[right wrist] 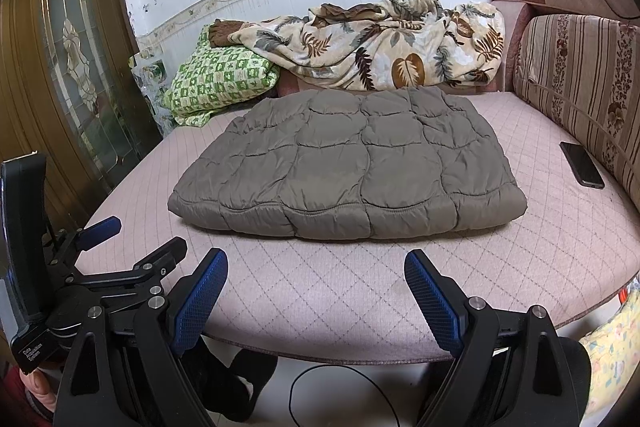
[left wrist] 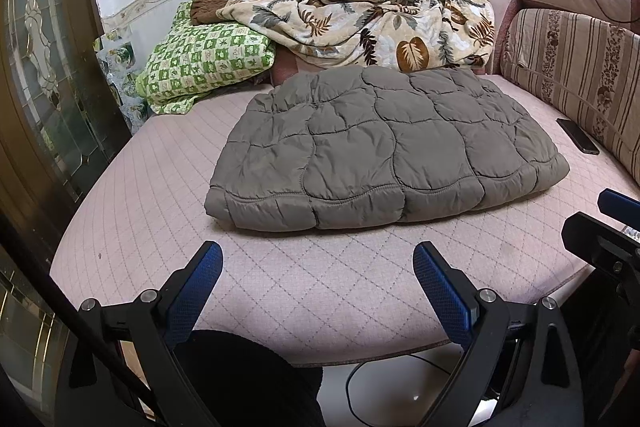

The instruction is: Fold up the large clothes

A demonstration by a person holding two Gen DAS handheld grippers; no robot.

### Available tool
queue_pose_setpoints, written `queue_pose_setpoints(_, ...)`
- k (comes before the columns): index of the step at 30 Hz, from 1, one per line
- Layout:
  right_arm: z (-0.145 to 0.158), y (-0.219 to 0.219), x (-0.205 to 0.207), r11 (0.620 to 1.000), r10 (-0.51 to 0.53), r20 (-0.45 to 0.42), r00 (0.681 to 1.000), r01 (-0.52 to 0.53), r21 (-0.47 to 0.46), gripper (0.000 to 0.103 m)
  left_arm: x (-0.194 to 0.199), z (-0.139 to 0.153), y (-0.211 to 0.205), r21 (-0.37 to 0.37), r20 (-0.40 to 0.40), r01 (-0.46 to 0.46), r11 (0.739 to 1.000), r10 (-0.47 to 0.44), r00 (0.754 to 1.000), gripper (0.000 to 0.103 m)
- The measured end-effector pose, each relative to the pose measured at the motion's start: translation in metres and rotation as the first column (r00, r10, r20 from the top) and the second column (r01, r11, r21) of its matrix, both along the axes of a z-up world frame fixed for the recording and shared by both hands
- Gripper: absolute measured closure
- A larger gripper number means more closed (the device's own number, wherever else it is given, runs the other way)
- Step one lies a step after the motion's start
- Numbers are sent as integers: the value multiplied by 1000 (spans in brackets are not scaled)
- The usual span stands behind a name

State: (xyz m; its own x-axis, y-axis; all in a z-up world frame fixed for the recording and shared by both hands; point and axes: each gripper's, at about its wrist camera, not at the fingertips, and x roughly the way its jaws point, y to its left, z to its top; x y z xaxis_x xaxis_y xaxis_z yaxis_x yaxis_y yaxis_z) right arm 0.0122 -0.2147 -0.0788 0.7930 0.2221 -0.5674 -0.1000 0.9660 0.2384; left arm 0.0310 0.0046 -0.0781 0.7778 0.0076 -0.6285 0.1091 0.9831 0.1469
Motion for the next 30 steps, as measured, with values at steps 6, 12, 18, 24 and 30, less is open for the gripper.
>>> queue_pose_setpoints(6, -1, 0, 0, 1000, 0, -2, 1000, 0, 0, 10, 0, 0, -1, 0, 0, 2, 1000, -2, 1000, 7)
queue_pose_setpoints(12, -1, 0, 0, 1000, 0, -1, 1000, 0, -1, 10, 0, 0, -1, -1, -1, 1, 1000, -1, 1000, 7)
queue_pose_setpoints(18, -3, 0, 0, 1000, 1, -4, 1000, -1, -2, 10, -1, 0, 0, -1, -1, 5, 1000, -5, 1000, 7)
queue_pose_setpoints(24, -4, 0, 0, 1000, -2, -6, 1000, 2, -2, 10, -2, -1, -1, -1, -1, 7, 1000, -7, 1000, 7)
queue_pose_setpoints(30, -4, 0, 0, 1000, 1, -5, 1000, -1, -5, 10, -2, -1, -2, -1, -1, 7, 1000, -7, 1000, 7)
